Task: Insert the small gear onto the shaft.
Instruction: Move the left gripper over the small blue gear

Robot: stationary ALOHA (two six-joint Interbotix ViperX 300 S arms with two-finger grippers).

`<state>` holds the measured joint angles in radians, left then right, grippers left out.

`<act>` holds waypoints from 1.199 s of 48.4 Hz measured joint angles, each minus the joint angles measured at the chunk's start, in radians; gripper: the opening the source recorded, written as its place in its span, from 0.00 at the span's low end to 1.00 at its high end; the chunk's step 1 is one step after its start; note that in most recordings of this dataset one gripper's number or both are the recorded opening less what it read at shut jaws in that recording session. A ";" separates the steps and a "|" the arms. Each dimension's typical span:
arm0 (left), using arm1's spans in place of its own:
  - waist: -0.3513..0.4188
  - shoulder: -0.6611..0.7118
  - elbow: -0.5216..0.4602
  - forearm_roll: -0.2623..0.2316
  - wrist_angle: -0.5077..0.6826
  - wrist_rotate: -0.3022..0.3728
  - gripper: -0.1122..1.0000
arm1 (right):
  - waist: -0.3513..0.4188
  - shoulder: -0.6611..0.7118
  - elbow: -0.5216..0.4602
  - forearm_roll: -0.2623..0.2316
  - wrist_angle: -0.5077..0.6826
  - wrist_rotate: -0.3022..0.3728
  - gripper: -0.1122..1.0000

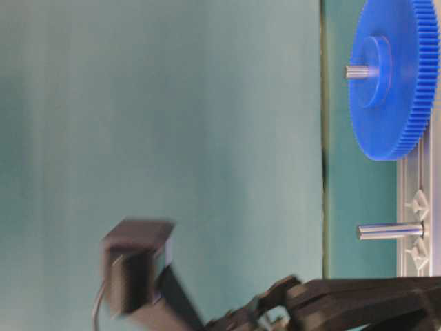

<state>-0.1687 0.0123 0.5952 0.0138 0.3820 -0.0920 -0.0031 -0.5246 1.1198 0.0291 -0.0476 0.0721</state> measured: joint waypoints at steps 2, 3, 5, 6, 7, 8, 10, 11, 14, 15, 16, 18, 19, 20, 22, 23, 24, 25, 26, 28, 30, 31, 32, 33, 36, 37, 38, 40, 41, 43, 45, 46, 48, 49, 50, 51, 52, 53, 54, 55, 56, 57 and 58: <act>0.000 0.017 -0.017 0.002 0.031 0.000 0.09 | 0.000 0.003 0.000 0.002 0.000 0.000 0.11; 0.000 0.026 -0.025 0.002 0.049 0.000 0.09 | 0.000 0.005 0.002 0.002 -0.003 0.000 0.11; 0.000 0.043 -0.046 0.002 0.087 0.000 0.09 | 0.000 0.006 0.002 0.002 0.000 0.000 0.11; 0.000 0.052 -0.057 0.002 0.104 0.000 0.09 | 0.000 0.009 0.000 0.002 -0.003 0.000 0.11; 0.000 0.058 -0.064 0.002 0.118 0.000 0.09 | 0.000 0.011 0.000 0.000 0.000 0.000 0.11; 0.000 0.066 -0.072 0.000 0.130 -0.002 0.09 | 0.000 0.012 0.000 0.002 0.000 0.000 0.11; 0.000 0.075 -0.086 0.002 0.152 0.002 0.09 | 0.000 0.015 -0.002 0.002 0.000 0.000 0.11; 0.000 0.078 -0.092 0.002 0.158 0.002 0.09 | 0.000 0.015 -0.003 0.000 0.000 0.000 0.11; 0.000 0.087 -0.109 0.003 0.170 0.006 0.09 | 0.000 0.018 -0.008 0.000 0.000 0.000 0.11; 0.000 0.091 -0.114 0.003 0.172 0.008 0.09 | 0.000 0.020 -0.008 0.002 0.000 0.000 0.11; -0.002 0.094 -0.118 0.003 0.173 0.011 0.09 | 0.000 0.020 -0.008 0.000 0.000 0.000 0.11; 0.000 0.100 -0.127 0.005 0.175 0.014 0.09 | 0.000 0.020 -0.009 0.002 0.000 0.000 0.11; 0.000 0.103 -0.130 0.006 0.176 0.015 0.09 | 0.000 0.021 -0.009 0.002 0.000 0.000 0.11; 0.000 0.103 -0.135 0.005 0.176 0.015 0.09 | 0.000 0.021 -0.009 0.002 0.000 0.000 0.11; 0.000 0.107 -0.141 0.005 0.179 0.017 0.09 | 0.000 0.021 -0.008 0.002 0.000 0.000 0.11; 0.000 0.107 -0.144 0.006 0.179 0.017 0.09 | 0.000 0.021 -0.009 0.000 0.000 0.000 0.11; 0.000 0.109 -0.149 0.006 0.184 0.017 0.09 | 0.000 0.021 -0.009 0.002 0.000 0.000 0.11; -0.002 0.112 -0.152 0.006 0.187 0.015 0.09 | 0.000 0.021 -0.009 0.002 0.000 0.000 0.11; 0.000 0.114 -0.155 0.006 0.190 0.017 0.09 | 0.000 0.021 -0.009 0.002 0.000 0.000 0.11; -0.002 0.118 -0.163 0.006 0.198 0.017 0.09 | 0.000 0.021 -0.009 0.000 0.000 0.000 0.11; 0.000 0.123 -0.169 0.006 0.204 0.017 0.09 | 0.000 0.021 -0.009 0.000 0.000 0.000 0.11; 0.000 0.126 -0.170 0.006 0.207 0.017 0.09 | 0.000 0.021 -0.009 0.002 0.000 0.000 0.11; 0.000 0.129 -0.173 0.006 0.210 0.017 0.09 | 0.000 0.021 -0.009 0.002 0.000 0.000 0.11; -0.002 0.130 -0.175 0.006 0.212 0.017 0.09 | 0.000 0.021 -0.009 0.000 0.000 0.000 0.11; 0.000 0.137 -0.183 0.006 0.219 0.017 0.09 | 0.000 0.021 -0.009 0.002 0.000 0.000 0.11; 0.000 0.138 -0.186 0.006 0.219 0.017 0.09 | 0.000 0.021 -0.009 0.002 -0.003 0.000 0.11; 0.000 0.140 -0.189 0.006 0.222 0.018 0.09 | 0.000 0.021 -0.009 0.002 0.000 0.000 0.11; -0.002 0.144 -0.195 0.006 0.225 0.018 0.09 | 0.000 0.021 -0.009 0.002 0.000 0.000 0.11; 0.000 0.144 -0.196 0.006 0.227 0.020 0.09 | 0.000 0.021 -0.009 0.002 0.000 0.000 0.11; -0.002 0.146 -0.201 0.006 0.230 0.020 0.09 | 0.000 0.021 -0.008 0.002 0.000 0.000 0.11; 0.000 0.146 -0.206 0.006 0.235 0.020 0.09 | 0.002 0.021 -0.009 0.002 0.000 0.000 0.11; 0.000 0.147 -0.207 0.006 0.235 0.020 0.09 | 0.000 0.021 -0.009 0.002 -0.003 0.000 0.11; 0.000 0.146 -0.209 0.006 0.239 0.020 0.09 | 0.000 0.021 -0.009 0.000 -0.003 0.000 0.11; 0.000 0.147 -0.212 0.006 0.241 0.020 0.09 | 0.000 0.021 -0.009 0.000 -0.003 0.000 0.11; 0.000 0.146 -0.212 0.006 0.244 0.020 0.09 | 0.000 0.021 -0.009 0.002 -0.003 0.000 0.11; 0.000 0.147 -0.212 0.006 0.245 0.020 0.09 | 0.000 0.021 -0.009 0.000 -0.003 0.000 0.11; 0.000 0.147 -0.213 0.006 0.250 0.020 0.09 | 0.000 0.021 -0.009 0.002 -0.003 0.000 0.11; 0.000 0.146 -0.215 0.006 0.255 0.020 0.09 | 0.000 0.021 -0.009 0.002 -0.005 0.000 0.11; 0.000 0.146 -0.216 0.006 0.259 0.020 0.09 | 0.000 0.021 -0.009 0.002 -0.005 0.000 0.11; 0.000 0.147 -0.216 0.006 0.262 0.020 0.09 | 0.000 0.023 -0.009 0.002 -0.005 0.000 0.11; 0.000 0.147 -0.218 0.006 0.267 0.020 0.09 | 0.000 0.021 -0.008 0.000 -0.005 0.000 0.11; 0.000 0.147 -0.219 0.006 0.270 0.020 0.09 | 0.000 0.021 -0.009 0.000 -0.005 0.000 0.11; 0.000 0.147 -0.221 0.008 0.273 0.020 0.09 | 0.000 0.021 -0.008 0.000 -0.005 0.000 0.11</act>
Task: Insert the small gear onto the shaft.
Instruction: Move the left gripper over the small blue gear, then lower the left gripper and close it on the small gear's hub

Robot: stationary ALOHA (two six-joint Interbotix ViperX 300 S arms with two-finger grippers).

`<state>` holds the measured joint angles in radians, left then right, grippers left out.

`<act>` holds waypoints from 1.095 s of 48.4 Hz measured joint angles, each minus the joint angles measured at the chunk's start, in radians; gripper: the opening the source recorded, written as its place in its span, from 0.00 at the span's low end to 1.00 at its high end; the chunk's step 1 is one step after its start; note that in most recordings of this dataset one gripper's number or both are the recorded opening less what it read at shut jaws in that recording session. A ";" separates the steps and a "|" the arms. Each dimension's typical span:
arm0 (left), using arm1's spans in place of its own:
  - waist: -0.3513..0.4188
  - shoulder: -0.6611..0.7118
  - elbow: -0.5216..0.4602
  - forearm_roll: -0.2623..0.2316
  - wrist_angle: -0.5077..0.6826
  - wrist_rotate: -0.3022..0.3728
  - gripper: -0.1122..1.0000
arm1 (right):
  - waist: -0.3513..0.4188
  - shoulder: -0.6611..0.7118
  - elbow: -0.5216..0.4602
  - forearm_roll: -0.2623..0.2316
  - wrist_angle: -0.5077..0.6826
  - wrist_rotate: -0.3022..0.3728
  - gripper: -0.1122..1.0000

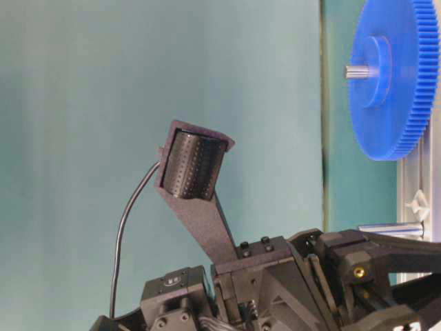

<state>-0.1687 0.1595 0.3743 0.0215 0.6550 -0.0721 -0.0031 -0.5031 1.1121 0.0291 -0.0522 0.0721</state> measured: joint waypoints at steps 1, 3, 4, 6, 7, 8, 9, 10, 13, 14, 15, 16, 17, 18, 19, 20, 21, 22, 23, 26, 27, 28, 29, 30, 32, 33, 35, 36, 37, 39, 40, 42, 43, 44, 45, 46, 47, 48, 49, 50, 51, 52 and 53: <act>0.000 0.000 -0.002 -0.002 0.000 0.000 0.09 | 0.000 0.000 -0.002 0.002 0.000 0.000 0.11; 0.000 0.000 -0.003 0.000 0.002 0.000 0.09 | 0.000 0.000 -0.002 0.000 0.000 0.000 0.11; 0.000 0.000 -0.006 0.000 0.002 0.000 0.09 | 0.002 0.000 -0.002 0.002 -0.002 0.000 0.11; 0.000 -0.002 -0.008 0.000 0.003 0.000 0.09 | 0.000 0.000 -0.002 0.002 -0.002 0.000 0.11; 0.000 0.000 -0.008 -0.002 0.003 0.000 0.09 | 0.000 0.000 -0.002 0.002 -0.002 0.002 0.11; 0.000 0.000 -0.008 0.000 0.003 0.000 0.09 | 0.000 0.000 -0.002 0.002 -0.002 0.000 0.11; 0.000 -0.002 -0.009 -0.002 0.005 -0.002 0.09 | 0.000 0.000 -0.002 0.002 -0.002 0.002 0.11; 0.000 0.000 -0.009 0.000 0.005 0.000 0.09 | 0.000 0.000 -0.002 0.002 -0.002 0.002 0.11; 0.000 0.000 -0.008 0.000 0.005 -0.003 0.09 | 0.000 0.000 -0.002 0.000 -0.002 0.002 0.11; -0.002 -0.002 -0.009 0.000 0.005 -0.005 0.09 | 0.000 0.000 -0.002 0.002 -0.002 0.002 0.11; 0.000 -0.002 -0.008 -0.002 0.006 -0.005 0.09 | 0.000 0.000 -0.002 0.002 -0.002 0.002 0.11; 0.000 -0.002 -0.009 0.000 0.005 -0.005 0.09 | 0.000 0.000 -0.002 0.000 -0.002 0.002 0.11; 0.000 0.000 -0.009 0.000 0.006 -0.003 0.10 | 0.000 0.000 -0.002 0.002 -0.002 0.002 0.11; 0.000 0.000 -0.009 -0.002 0.006 -0.005 0.11 | 0.000 0.000 -0.002 0.000 -0.002 0.002 0.11; 0.000 0.000 -0.009 -0.002 0.005 -0.005 0.12 | 0.000 0.000 -0.002 0.002 -0.002 0.002 0.11; 0.003 0.000 -0.009 0.000 0.006 -0.003 0.13 | 0.000 0.000 -0.002 0.000 -0.002 0.000 0.11; 0.005 -0.002 -0.009 0.000 0.005 -0.003 0.14 | 0.000 0.000 -0.002 0.002 -0.002 0.002 0.11; 0.006 -0.002 -0.009 0.000 0.005 -0.002 0.16 | 0.000 0.000 -0.002 0.002 -0.002 0.002 0.11; 0.006 0.000 -0.009 0.000 0.005 -0.003 0.19 | 0.000 0.000 -0.002 0.002 -0.002 0.002 0.11; 0.014 -0.002 -0.009 0.000 0.002 -0.008 0.32 | 0.000 0.000 -0.002 0.002 -0.002 0.002 0.11; 0.015 -0.002 -0.009 0.000 0.000 -0.006 0.37 | 0.000 0.000 -0.002 0.002 -0.002 0.002 0.11; 0.017 0.000 -0.009 0.000 -0.002 -0.006 0.42 | 0.000 0.000 0.000 0.002 -0.002 0.002 0.11; 0.020 0.000 -0.008 0.000 0.000 -0.006 0.47 | 0.000 0.000 -0.002 0.002 -0.002 0.002 0.11; 0.021 -0.002 -0.008 0.000 -0.002 -0.005 0.53 | 0.000 0.000 -0.002 0.002 -0.002 0.002 0.11; 0.021 0.000 -0.009 0.000 -0.002 -0.002 0.64 | 0.000 0.000 -0.002 0.002 0.000 0.002 0.11; 0.023 0.000 -0.009 0.000 -0.003 -0.002 0.71 | 0.000 0.000 -0.002 0.002 -0.002 0.002 0.11; 0.023 0.000 -0.009 0.000 -0.005 0.002 0.80 | 0.000 0.000 -0.002 0.002 -0.002 0.002 0.11; 0.023 0.000 -0.009 0.000 -0.005 0.002 0.84 | 0.000 0.000 -0.002 0.002 -0.002 0.002 0.11; 0.023 0.000 -0.008 0.000 -0.006 0.000 0.88 | 0.000 0.000 -0.002 0.002 -0.002 0.002 0.11; 0.023 0.000 -0.009 0.000 -0.009 0.000 0.93 | 0.000 0.000 -0.002 0.003 -0.002 0.002 0.11; 0.023 0.000 -0.009 0.000 -0.012 0.000 0.94 | 0.000 0.000 -0.002 0.002 -0.002 0.002 0.11; 0.023 0.002 -0.009 0.000 -0.018 0.000 0.94 | 0.000 -0.002 -0.002 0.002 -0.002 0.002 0.11; 0.023 0.003 -0.009 0.000 -0.021 0.003 0.94 | 0.000 0.000 -0.002 0.003 -0.002 0.002 0.11; 0.023 0.003 -0.009 0.000 -0.025 0.003 0.93 | 0.002 0.000 0.000 0.003 -0.002 0.002 0.11; 0.023 0.005 -0.009 0.000 -0.025 0.003 0.93 | 0.002 0.000 -0.002 0.003 -0.002 0.002 0.11; 0.023 0.006 -0.009 0.000 -0.026 0.002 0.92 | 0.000 0.000 0.000 0.003 -0.002 0.002 0.11; 0.023 0.008 -0.009 0.000 -0.028 0.002 0.92 | 0.000 0.000 -0.002 0.003 -0.002 0.002 0.11; 0.023 0.009 -0.009 0.000 -0.028 0.003 0.93 | 0.000 0.000 0.000 0.003 -0.002 0.002 0.11; 0.023 0.009 -0.009 0.000 -0.028 0.003 0.93 | 0.000 0.000 -0.002 0.003 -0.002 0.002 0.11; 0.025 0.012 -0.009 0.000 -0.028 0.006 0.93 | 0.002 0.000 -0.002 0.003 -0.002 0.002 0.11; 0.026 0.014 -0.009 0.000 -0.029 0.008 0.93 | 0.000 -0.002 -0.002 0.003 0.000 0.002 0.11; 0.026 0.014 -0.009 0.000 -0.029 0.009 0.93 | 0.002 -0.002 -0.002 0.003 -0.002 0.002 0.11; 0.028 0.015 -0.009 0.000 -0.029 0.011 0.93 | 0.000 0.000 -0.002 0.003 -0.002 0.002 0.11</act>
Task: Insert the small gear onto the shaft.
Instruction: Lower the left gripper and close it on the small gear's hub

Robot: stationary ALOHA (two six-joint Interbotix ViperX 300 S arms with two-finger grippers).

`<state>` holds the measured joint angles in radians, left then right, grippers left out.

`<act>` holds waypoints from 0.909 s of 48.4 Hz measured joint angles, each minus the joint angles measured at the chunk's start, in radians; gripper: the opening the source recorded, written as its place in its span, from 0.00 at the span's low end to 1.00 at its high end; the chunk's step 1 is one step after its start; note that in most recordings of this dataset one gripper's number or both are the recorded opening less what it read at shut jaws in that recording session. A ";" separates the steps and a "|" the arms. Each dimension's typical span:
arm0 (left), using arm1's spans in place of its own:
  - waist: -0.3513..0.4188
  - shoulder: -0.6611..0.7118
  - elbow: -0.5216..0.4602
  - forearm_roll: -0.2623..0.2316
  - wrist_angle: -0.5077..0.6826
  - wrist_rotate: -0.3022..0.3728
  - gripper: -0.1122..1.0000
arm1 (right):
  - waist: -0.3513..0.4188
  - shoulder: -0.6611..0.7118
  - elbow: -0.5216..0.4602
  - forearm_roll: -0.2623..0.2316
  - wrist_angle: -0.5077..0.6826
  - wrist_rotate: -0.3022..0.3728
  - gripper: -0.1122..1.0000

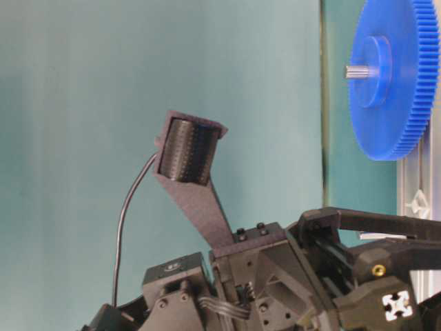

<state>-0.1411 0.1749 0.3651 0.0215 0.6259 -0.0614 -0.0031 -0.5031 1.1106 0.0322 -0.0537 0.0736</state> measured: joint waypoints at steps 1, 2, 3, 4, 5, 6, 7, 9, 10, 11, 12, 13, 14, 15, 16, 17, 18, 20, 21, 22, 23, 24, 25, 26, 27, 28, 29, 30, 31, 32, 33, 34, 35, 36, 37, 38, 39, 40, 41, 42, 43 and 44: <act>0.002 0.000 0.002 0.000 0.000 0.002 0.93 | 0.002 0.000 0.000 0.000 0.000 0.002 0.11; 0.003 0.002 0.002 0.000 0.000 0.005 0.93 | 0.002 0.000 0.002 -0.002 0.000 0.000 0.11; 0.003 0.003 0.000 0.000 0.000 0.005 0.93 | 0.000 0.000 0.000 -0.002 0.000 0.002 0.11; 0.005 0.005 0.000 0.000 0.000 0.003 0.93 | 0.000 0.000 0.000 0.000 0.000 0.000 0.11; 0.006 0.005 0.000 -0.002 0.000 0.003 0.93 | 0.002 0.000 0.002 0.000 0.000 0.000 0.11; 0.008 0.006 0.002 0.000 0.000 0.003 0.93 | 0.000 0.000 0.000 0.000 0.000 0.002 0.11; 0.009 0.008 0.000 0.000 0.000 0.003 0.93 | 0.002 0.000 0.000 0.000 0.000 0.000 0.11; 0.009 0.011 0.000 0.000 0.000 0.003 0.93 | 0.000 0.000 0.000 0.000 0.000 0.002 0.11; 0.009 0.014 0.002 0.000 0.000 0.003 0.93 | 0.000 0.000 0.000 0.000 0.000 0.002 0.11; 0.009 0.015 0.002 -0.002 0.000 0.003 0.93 | 0.000 0.000 0.000 -0.002 0.000 0.000 0.11; 0.009 0.017 0.000 0.000 0.000 0.003 0.93 | 0.000 0.000 0.000 0.000 0.000 0.002 0.11; 0.009 0.018 0.000 0.000 0.000 0.003 0.93 | 0.002 0.000 0.000 0.000 0.000 0.002 0.11; 0.009 0.018 0.000 0.000 0.000 0.003 0.93 | 0.002 0.000 0.000 0.000 0.000 0.002 0.11; 0.009 0.020 0.000 0.000 0.000 0.003 0.93 | 0.000 -0.002 0.000 0.000 0.000 0.002 0.11; 0.009 0.020 0.002 0.000 0.000 0.002 0.93 | 0.002 0.000 0.000 0.000 0.000 0.002 0.11; 0.009 0.023 0.000 0.000 0.000 0.002 0.93 | 0.002 0.000 0.000 0.000 0.000 0.002 0.11; 0.009 0.023 0.000 0.000 0.000 0.002 0.93 | 0.002 0.000 0.000 0.000 0.002 0.002 0.11; 0.009 0.026 0.002 0.000 0.000 -0.002 0.93 | 0.002 -0.002 0.000 0.000 0.000 0.002 0.11; 0.009 0.026 0.000 0.000 0.000 -0.002 0.93 | 0.000 0.000 0.000 0.000 0.000 0.002 0.11; 0.009 0.026 0.000 0.000 0.000 -0.003 0.93 | 0.000 -0.002 0.000 0.000 0.000 0.002 0.11; 0.009 0.028 0.002 0.000 0.000 -0.006 0.93 | 0.002 -0.002 0.002 0.000 0.000 0.003 0.11; 0.009 0.028 0.002 0.000 0.002 -0.009 0.93 | 0.000 0.000 0.002 0.000 0.000 0.002 0.11; 0.008 0.028 0.002 0.000 0.002 -0.006 0.93 | 0.000 0.000 0.002 0.000 0.000 0.002 0.11; 0.009 0.028 0.000 0.000 0.002 -0.005 0.93 | 0.000 0.000 0.002 0.000 0.000 0.002 0.11; 0.009 0.028 0.002 0.000 0.003 -0.008 0.93 | 0.000 0.000 0.002 -0.002 0.000 0.002 0.11; 0.008 0.028 0.002 0.000 0.003 -0.011 0.93 | 0.000 0.000 0.002 0.000 0.000 0.002 0.11; 0.009 0.028 0.002 0.000 0.003 -0.008 0.93 | 0.002 -0.002 0.002 0.000 0.000 0.002 0.11; 0.009 0.028 0.002 0.000 0.005 -0.005 0.93 | 0.000 -0.002 0.002 0.000 0.000 0.002 0.11; 0.009 0.029 0.003 -0.002 0.005 -0.008 0.93 | 0.002 -0.002 0.002 0.000 0.000 0.002 0.11; 0.009 0.029 0.005 0.000 0.005 -0.011 0.93 | 0.002 -0.002 0.002 0.000 0.000 0.002 0.11; 0.009 0.029 0.006 0.000 0.005 -0.008 0.93 | 0.002 -0.002 0.002 0.000 0.000 0.002 0.11; 0.009 0.029 0.006 -0.002 0.005 -0.008 0.93 | 0.000 0.000 0.002 0.000 0.000 0.002 0.11; 0.009 0.029 0.008 -0.002 0.005 -0.006 0.93 | 0.002 -0.002 0.003 0.000 0.000 0.003 0.11; 0.009 0.029 0.009 0.000 0.005 -0.009 0.93 | 0.002 -0.002 0.002 0.000 0.000 0.002 0.11; 0.008 0.029 0.009 0.000 0.005 -0.012 0.93 | 0.002 0.000 0.003 -0.002 0.000 0.002 0.11; 0.009 0.031 0.009 0.000 0.005 -0.011 0.93 | 0.000 0.000 0.003 -0.002 0.000 0.003 0.11; 0.009 0.031 0.011 0.000 0.003 -0.009 0.93 | 0.002 -0.002 0.002 -0.002 0.000 0.003 0.11; 0.009 0.032 0.011 0.000 0.003 -0.011 0.93 | 0.000 -0.002 0.003 0.000 0.000 0.003 0.11; 0.008 0.032 0.012 0.000 0.002 -0.008 0.93 | 0.002 -0.002 0.003 0.000 0.000 0.002 0.11; 0.009 0.032 0.014 0.000 0.003 -0.005 0.93 | 0.002 0.000 0.003 0.000 0.000 0.003 0.11; 0.009 0.032 0.015 0.000 0.002 -0.005 0.93 | 0.002 0.000 0.003 0.000 0.000 0.002 0.11; 0.009 0.032 0.015 0.000 0.002 -0.008 0.93 | 0.000 -0.002 0.003 0.000 0.000 0.003 0.11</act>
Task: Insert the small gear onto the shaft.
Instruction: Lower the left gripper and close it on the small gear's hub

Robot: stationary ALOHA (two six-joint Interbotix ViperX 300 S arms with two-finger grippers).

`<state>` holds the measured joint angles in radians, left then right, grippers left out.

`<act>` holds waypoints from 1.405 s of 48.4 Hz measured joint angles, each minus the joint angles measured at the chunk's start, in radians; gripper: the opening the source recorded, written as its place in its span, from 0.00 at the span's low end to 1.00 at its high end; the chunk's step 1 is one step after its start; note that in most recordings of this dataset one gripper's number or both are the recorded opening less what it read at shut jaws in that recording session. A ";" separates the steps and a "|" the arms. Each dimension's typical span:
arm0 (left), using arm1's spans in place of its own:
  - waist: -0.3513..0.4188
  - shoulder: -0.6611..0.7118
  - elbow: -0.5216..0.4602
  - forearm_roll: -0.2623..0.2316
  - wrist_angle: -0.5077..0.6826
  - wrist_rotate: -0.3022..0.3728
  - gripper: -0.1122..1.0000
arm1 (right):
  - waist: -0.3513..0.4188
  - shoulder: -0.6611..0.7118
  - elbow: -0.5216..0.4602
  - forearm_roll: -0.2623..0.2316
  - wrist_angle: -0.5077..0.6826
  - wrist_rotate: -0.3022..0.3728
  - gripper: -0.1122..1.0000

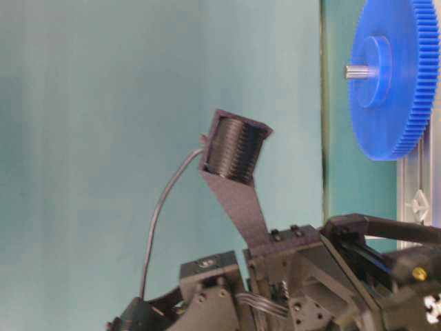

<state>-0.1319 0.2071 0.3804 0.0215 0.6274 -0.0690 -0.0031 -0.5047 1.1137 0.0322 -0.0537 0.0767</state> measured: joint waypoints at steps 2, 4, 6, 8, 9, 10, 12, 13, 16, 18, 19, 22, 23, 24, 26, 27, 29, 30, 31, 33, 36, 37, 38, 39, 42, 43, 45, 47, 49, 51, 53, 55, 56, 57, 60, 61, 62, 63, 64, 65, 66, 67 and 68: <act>0.000 0.002 0.002 0.000 -0.002 0.002 0.93 | 0.002 0.000 0.000 0.000 0.000 0.000 0.11; 0.000 0.002 0.003 0.000 -0.003 0.000 0.93 | 0.002 0.002 0.000 -0.002 0.000 0.000 0.11; -0.002 0.000 0.003 0.000 -0.005 0.000 0.93 | 0.002 0.000 0.000 0.000 0.000 0.000 0.11; 0.000 0.002 0.002 0.000 -0.006 -0.002 0.93 | 0.002 0.000 0.000 0.000 0.000 0.000 0.11; 0.000 0.002 0.002 0.000 -0.005 -0.002 0.93 | 0.000 0.002 0.000 0.000 0.000 -0.002 0.11; 0.000 0.000 0.002 0.000 -0.006 -0.002 0.93 | 0.002 0.002 0.000 0.000 0.000 0.000 0.11; -0.002 0.002 0.003 0.000 -0.006 -0.002 0.93 | 0.000 0.000 0.000 0.000 0.000 0.000 0.11; -0.002 0.003 0.003 0.000 -0.006 -0.002 0.93 | 0.002 0.002 0.000 0.000 0.000 0.000 0.11; 0.000 0.008 0.002 -0.002 -0.006 -0.002 0.93 | 0.000 0.002 0.000 0.000 0.000 0.000 0.11; -0.002 0.011 0.002 0.000 -0.006 -0.002 0.93 | 0.002 0.000 0.000 0.000 0.000 0.000 0.11; -0.002 0.012 0.002 0.000 -0.006 -0.002 0.93 | 0.002 0.002 0.000 0.000 0.000 0.000 0.11; 0.000 0.015 0.002 0.000 -0.006 0.000 0.93 | 0.002 0.002 0.000 0.000 0.000 0.000 0.11; -0.002 0.017 0.002 -0.002 -0.006 -0.002 0.93 | 0.002 0.000 0.000 0.000 0.000 0.000 0.11; -0.002 0.017 0.003 0.000 -0.006 -0.002 0.93 | 0.002 0.000 0.000 0.000 0.000 0.000 0.11; 0.000 0.018 0.002 0.000 -0.006 -0.002 0.93 | 0.002 0.000 0.000 0.000 0.000 0.000 0.11; -0.002 0.018 0.002 0.000 -0.008 -0.002 0.93 | 0.002 0.002 0.000 0.000 0.000 0.000 0.11; -0.002 0.020 0.002 0.000 -0.008 -0.002 0.93 | 0.002 0.000 0.000 0.002 0.000 0.000 0.11; 0.000 0.020 0.002 0.000 -0.009 -0.003 0.93 | 0.002 0.000 0.000 0.000 0.000 0.000 0.11; -0.002 0.020 0.002 0.000 -0.009 -0.003 0.93 | 0.002 0.000 0.000 0.002 0.000 0.000 0.11; -0.002 0.020 0.002 0.000 -0.012 -0.005 0.93 | 0.003 0.000 0.000 0.002 0.000 0.000 0.11; -0.002 0.020 0.002 0.000 -0.017 -0.005 0.93 | 0.002 0.000 0.000 0.002 0.000 0.000 0.11; -0.002 0.020 0.002 0.000 -0.018 -0.005 0.93 | 0.003 0.002 0.000 0.002 0.000 -0.002 0.11; -0.002 0.021 0.002 0.000 -0.018 -0.005 0.93 | 0.003 0.000 0.000 0.002 0.000 0.000 0.11; 0.000 0.023 0.002 0.000 -0.020 -0.005 0.93 | 0.003 0.000 0.000 0.002 0.000 0.000 0.11; -0.002 0.023 0.002 0.000 -0.023 -0.005 0.93 | 0.003 0.000 0.000 0.002 0.000 0.000 0.11; 0.000 0.025 0.002 0.000 -0.023 -0.005 0.93 | 0.003 0.000 0.000 0.002 0.000 0.000 0.11; -0.002 0.023 0.002 0.000 -0.023 -0.005 0.93 | 0.003 0.000 0.000 0.002 0.000 0.000 0.11; -0.002 0.023 0.002 0.000 -0.023 -0.005 0.93 | 0.003 0.000 0.000 0.002 0.000 0.000 0.11; 0.000 0.025 0.002 -0.002 -0.023 -0.006 0.93 | 0.003 0.002 0.000 0.002 0.000 0.000 0.11; 0.000 0.023 0.002 0.000 -0.023 -0.011 0.93 | 0.003 0.000 0.000 0.002 0.000 0.000 0.11; 0.000 0.025 0.002 0.000 -0.023 -0.018 0.93 | 0.003 0.002 0.000 0.002 0.000 0.000 0.11; -0.002 0.025 0.002 0.000 -0.023 -0.029 0.92 | 0.003 0.002 0.000 0.003 0.000 0.000 0.11; 0.000 0.025 0.002 0.000 -0.023 -0.032 0.92 | 0.003 0.002 0.000 0.003 0.000 0.000 0.11; 0.000 0.026 0.002 0.000 -0.023 -0.037 0.92 | 0.003 0.002 0.000 0.003 0.000 0.000 0.11; 0.000 0.028 0.002 0.000 -0.023 -0.049 0.90 | 0.003 0.002 0.000 0.003 0.000 0.000 0.11; 0.000 0.029 0.000 0.002 -0.023 -0.051 0.89 | 0.003 0.002 0.000 0.002 0.000 0.000 0.11; 0.000 0.029 0.000 0.002 -0.023 -0.052 0.88 | 0.003 0.002 0.000 0.002 0.000 0.000 0.11; -0.002 0.031 0.000 0.002 -0.023 -0.054 0.87 | 0.003 0.000 0.000 0.003 0.000 0.000 0.11; 0.000 0.031 -0.002 0.000 -0.021 -0.055 0.86 | 0.003 0.000 0.000 0.002 0.000 0.000 0.11; 0.000 0.031 -0.003 0.000 -0.023 -0.057 0.84 | 0.003 0.000 0.000 0.003 0.000 0.000 0.11; 0.000 0.032 -0.003 0.002 -0.023 -0.057 0.82 | 0.003 0.000 0.000 0.002 0.000 0.000 0.11; 0.000 0.031 -0.003 0.002 -0.023 -0.057 0.80 | 0.003 0.000 0.000 0.002 0.000 0.000 0.11; -0.002 0.031 -0.006 0.000 -0.023 -0.055 0.76 | 0.003 0.000 0.000 0.003 0.000 0.000 0.11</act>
<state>-0.1335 0.2378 0.3743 0.0215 0.6044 -0.1243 0.0000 -0.5047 1.1137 0.0353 -0.0537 0.0767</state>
